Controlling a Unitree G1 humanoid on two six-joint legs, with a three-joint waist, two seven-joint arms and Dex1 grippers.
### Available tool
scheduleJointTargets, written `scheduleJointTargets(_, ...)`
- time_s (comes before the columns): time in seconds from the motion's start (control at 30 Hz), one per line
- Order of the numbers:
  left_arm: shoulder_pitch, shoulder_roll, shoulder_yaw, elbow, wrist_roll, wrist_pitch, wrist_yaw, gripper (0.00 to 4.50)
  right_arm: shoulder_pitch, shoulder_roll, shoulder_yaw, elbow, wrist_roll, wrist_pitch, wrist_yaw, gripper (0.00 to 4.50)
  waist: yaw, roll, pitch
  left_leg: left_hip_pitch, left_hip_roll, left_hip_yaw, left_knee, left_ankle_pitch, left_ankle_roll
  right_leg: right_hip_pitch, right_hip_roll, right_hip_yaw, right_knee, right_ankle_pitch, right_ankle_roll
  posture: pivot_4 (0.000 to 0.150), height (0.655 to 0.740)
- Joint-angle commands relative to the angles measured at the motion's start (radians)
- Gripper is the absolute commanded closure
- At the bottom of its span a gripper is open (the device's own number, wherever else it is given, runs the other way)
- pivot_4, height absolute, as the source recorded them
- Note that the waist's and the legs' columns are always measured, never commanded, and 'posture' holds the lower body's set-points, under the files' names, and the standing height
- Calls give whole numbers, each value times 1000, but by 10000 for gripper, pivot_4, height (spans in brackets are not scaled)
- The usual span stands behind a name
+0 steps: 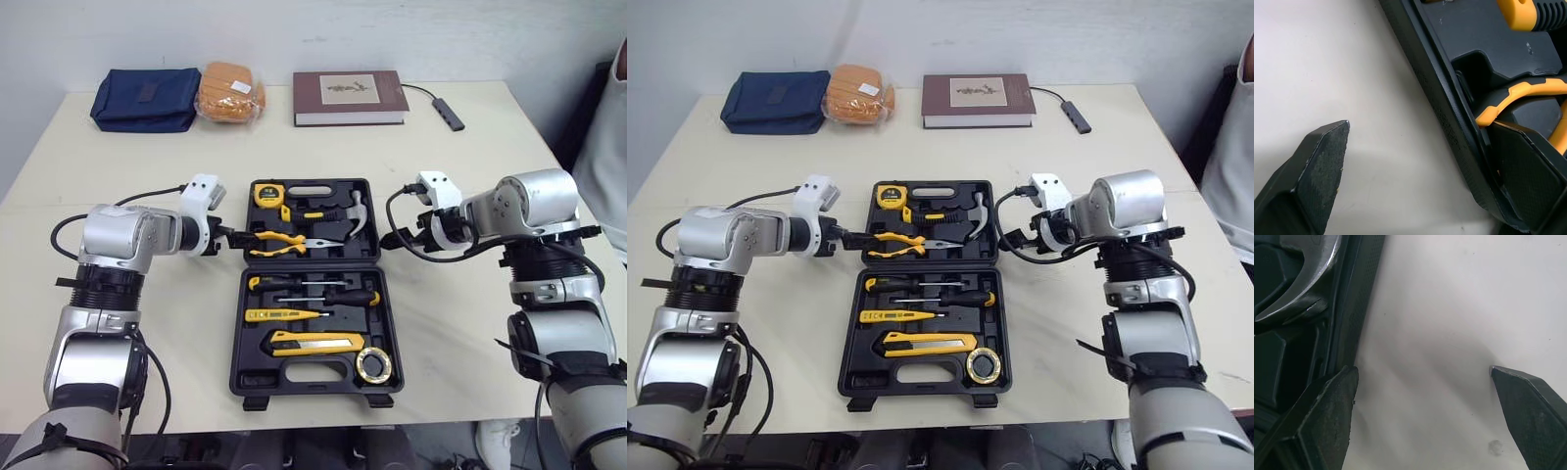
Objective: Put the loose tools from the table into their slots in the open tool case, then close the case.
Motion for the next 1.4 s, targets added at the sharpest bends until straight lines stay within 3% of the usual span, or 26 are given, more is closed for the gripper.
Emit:
scheduleJointTargets(0.03,-32,-14,14,2,17,-8,18,341,-30,-5,7,-28,13,-15,19,0,1,0,0,0,0,0,1,0,0,0,0,0,0,0,0,1500,7400)
scheduleJointTargets(0.37,-31,-23,18,-10,25,-6,25,341,-81,-62,19,-73,56,46,75,0,2,0,0,0,0,0,2,0,0,0,0,1,1,0,0,1500,7400)
scheduleJointTargets(0.8,-6,-34,30,-47,23,24,43,341,-62,62,63,-2,-18,23,-32,0,3,0,0,-1,0,-1,4,0,0,0,-1,2,2,0,0,1500,7400)
scheduleJointTargets(1.1,-23,-58,26,-46,31,21,58,341,-55,64,69,28,-29,23,-48,0,4,0,0,-1,0,-1,4,0,0,1,-1,2,2,0,0,1500,7400)
scheduleJointTargets(1.2,-20,-62,28,-51,28,26,56,9086,-53,73,27,42,-27,44,-62,8877,4,0,0,-1,0,-1,5,0,0,1,-1,2,2,0,0,1500,7400)
scheduleJointTargets(1.4,-22,-84,55,-67,3,64,51,35375,-50,100,-37,53,-33,64,-94,37131,5,-1,-1,-1,0,-2,7,0,0,2,-1,2,3,0,0,1500,7400)
